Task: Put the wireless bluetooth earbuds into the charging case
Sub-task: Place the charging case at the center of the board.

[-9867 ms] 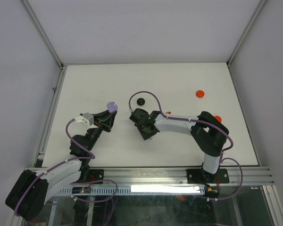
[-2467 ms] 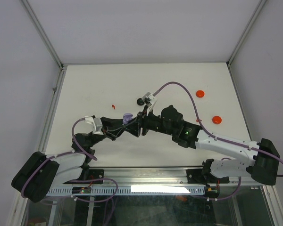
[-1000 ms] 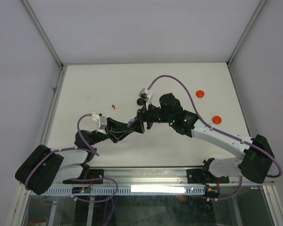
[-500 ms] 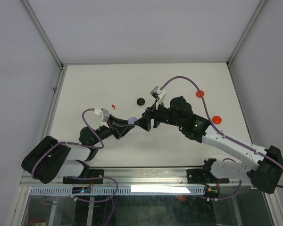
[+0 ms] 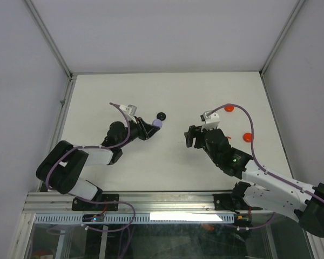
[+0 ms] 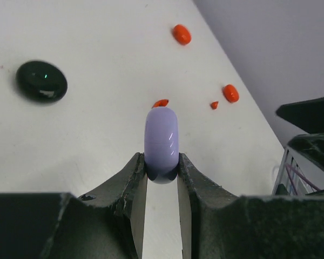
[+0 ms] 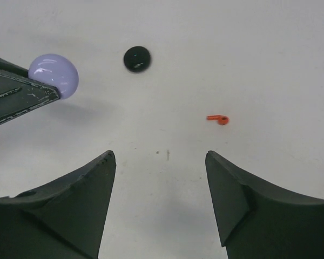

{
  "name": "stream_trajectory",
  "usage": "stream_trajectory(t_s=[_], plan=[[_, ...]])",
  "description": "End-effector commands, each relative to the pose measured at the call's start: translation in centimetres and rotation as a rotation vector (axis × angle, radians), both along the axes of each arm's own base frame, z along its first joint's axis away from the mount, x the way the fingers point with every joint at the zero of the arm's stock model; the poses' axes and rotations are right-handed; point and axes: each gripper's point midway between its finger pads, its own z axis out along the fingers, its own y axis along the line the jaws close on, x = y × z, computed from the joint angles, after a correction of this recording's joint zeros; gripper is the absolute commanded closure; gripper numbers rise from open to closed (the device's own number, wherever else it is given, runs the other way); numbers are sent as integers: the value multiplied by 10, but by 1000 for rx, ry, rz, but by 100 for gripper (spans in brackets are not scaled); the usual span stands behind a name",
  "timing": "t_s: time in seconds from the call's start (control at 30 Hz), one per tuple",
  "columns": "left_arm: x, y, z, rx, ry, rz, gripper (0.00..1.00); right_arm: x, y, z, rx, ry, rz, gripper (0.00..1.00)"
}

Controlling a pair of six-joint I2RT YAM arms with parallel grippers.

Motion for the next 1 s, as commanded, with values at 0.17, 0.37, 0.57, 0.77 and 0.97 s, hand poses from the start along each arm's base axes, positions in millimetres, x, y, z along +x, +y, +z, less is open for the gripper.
stream_trajectory(t_s=[0.17, 0.37, 0.57, 0.77, 0.97], plan=[[42, -24, -54, 54, 296, 31, 78, 15, -51, 22, 66, -171, -264, 29], [67, -25, -94, 119, 419, 97, 72, 15, -56, 19, 37, -174, -274, 28], [81, -20, -120, 167, 506, 162, 57, 16, -54, 17, 31, -171, -270, 28], [77, -11, -121, 195, 525, 194, 41, 17, -53, 16, 28, -170, -270, 27], [72, 8, -105, 226, 502, 269, 27, 18, -50, 17, 31, -165, -264, 24]])
